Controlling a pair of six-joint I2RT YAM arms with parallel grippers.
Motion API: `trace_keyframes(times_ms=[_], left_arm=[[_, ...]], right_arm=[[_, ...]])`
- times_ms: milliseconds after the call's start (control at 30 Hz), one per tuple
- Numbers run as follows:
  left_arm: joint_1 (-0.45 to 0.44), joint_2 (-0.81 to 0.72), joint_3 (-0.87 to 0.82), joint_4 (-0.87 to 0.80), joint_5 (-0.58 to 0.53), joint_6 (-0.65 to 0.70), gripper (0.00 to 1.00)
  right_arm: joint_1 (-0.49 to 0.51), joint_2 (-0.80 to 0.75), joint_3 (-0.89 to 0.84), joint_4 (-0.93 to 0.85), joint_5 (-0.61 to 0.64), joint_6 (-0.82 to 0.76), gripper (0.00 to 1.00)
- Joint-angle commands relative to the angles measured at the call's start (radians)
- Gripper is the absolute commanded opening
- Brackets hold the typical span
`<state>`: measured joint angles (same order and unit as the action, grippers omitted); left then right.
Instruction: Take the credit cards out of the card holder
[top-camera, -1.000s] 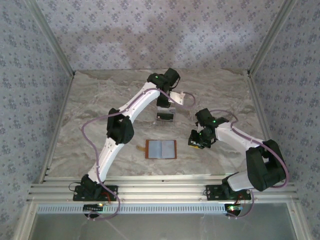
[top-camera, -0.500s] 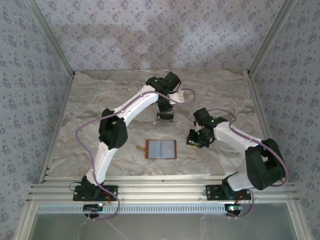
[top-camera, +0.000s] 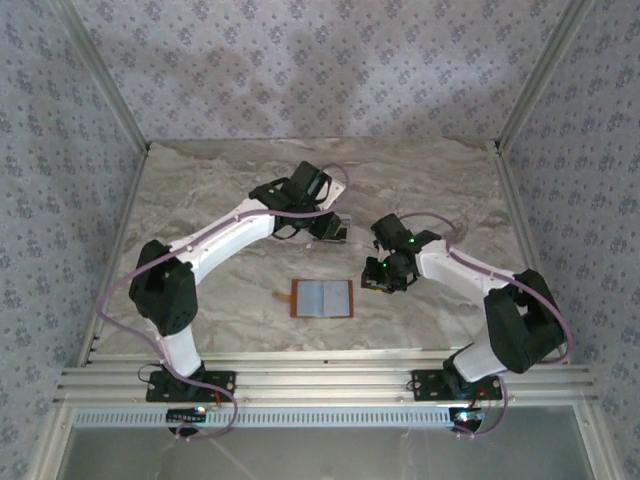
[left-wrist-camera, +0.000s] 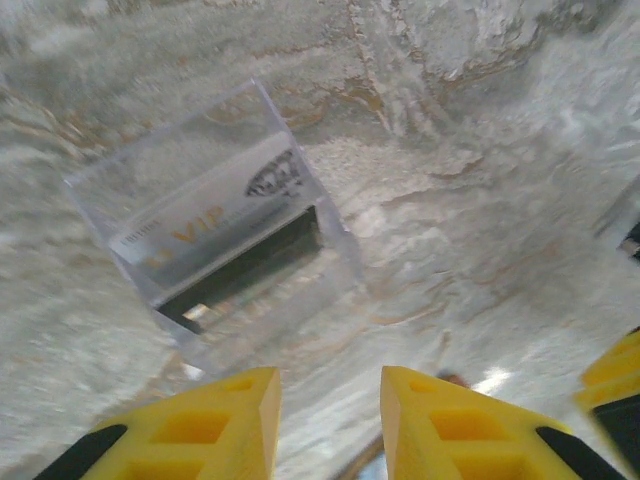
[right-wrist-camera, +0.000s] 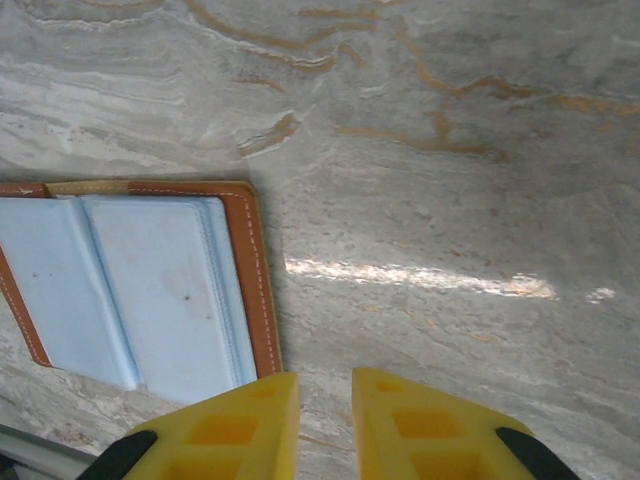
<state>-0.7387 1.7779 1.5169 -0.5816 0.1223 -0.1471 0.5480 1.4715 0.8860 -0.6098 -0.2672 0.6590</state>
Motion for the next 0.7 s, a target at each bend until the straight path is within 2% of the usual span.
trace_keyframes(times_ms=[0,200,267,467,667], left_arm=[[0.002,-0.028,-0.030,0.066,0.107,-0.236,0.33],[0.002,-0.024,-0.057,0.021,0.141,-0.456,0.31],[-0.001,-0.021,-0.063,0.011,0.160,-0.488,0.33],[-0.029,-0.053,-0.154,0.028,0.097,-0.560,0.35],[-0.038,-0.086,-0.300,0.163,0.191,-0.678,0.34]], right_arm=[[0.009,0.023,0.031,0.004,0.020,0.017,0.22],[0.015,0.046,0.034,0.038,0.002,0.015,0.22],[0.016,0.045,0.029,0.037,0.003,0.013,0.22],[0.028,0.038,0.022,0.045,0.008,0.024,0.22],[0.037,0.040,0.011,0.062,0.008,0.033,0.22]])
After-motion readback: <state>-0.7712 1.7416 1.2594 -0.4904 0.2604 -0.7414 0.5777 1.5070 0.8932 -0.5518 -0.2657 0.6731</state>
